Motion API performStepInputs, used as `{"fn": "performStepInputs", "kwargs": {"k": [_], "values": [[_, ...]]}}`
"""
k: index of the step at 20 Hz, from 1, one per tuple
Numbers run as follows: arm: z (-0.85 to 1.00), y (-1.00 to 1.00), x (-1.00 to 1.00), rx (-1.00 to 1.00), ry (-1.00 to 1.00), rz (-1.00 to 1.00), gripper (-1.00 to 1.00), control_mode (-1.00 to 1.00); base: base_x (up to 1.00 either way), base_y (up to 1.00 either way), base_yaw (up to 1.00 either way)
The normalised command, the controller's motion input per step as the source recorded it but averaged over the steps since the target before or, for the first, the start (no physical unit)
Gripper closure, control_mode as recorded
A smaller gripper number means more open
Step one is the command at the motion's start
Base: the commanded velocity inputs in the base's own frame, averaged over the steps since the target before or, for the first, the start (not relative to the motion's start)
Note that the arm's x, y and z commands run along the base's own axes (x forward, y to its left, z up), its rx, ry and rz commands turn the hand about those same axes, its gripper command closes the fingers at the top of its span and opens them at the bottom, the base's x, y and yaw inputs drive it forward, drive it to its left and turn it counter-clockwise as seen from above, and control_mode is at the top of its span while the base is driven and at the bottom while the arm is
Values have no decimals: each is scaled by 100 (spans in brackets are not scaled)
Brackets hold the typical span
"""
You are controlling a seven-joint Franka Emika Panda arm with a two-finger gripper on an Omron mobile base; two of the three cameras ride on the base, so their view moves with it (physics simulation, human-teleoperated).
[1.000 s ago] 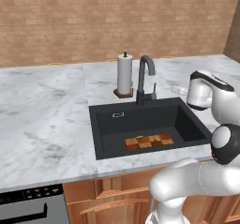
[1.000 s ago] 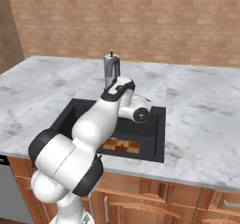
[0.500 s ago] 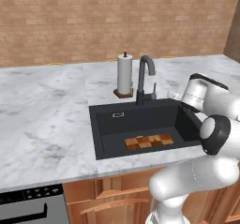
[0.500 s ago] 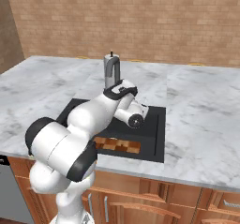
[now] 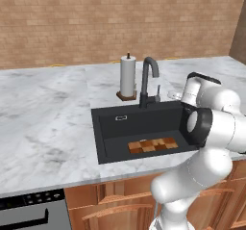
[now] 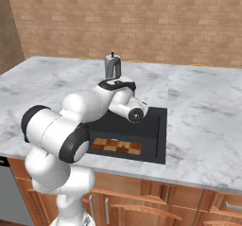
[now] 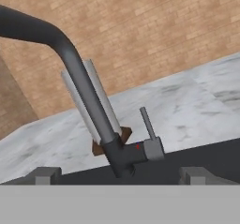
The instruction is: Turn on the sink faucet with hot water and rinse the cutting board for ten seconds, then turn off the faucet. Push the cutting board to reach the water if necessary.
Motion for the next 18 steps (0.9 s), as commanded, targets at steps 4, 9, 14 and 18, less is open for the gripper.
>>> {"fn": "performStepInputs", "kwargs": {"k": [4, 9, 14, 18], "values": [[-4, 0, 25, 0, 0, 0, -100, -100, 0, 0, 0], [-7, 0, 21, 0, 0, 0, -100, -100, 0, 0, 0], [-9, 0, 7, 0, 0, 0, -100, -100, 0, 0, 0], [-17, 0, 12, 0, 0, 0, -100, -100, 0, 0, 0]]}}
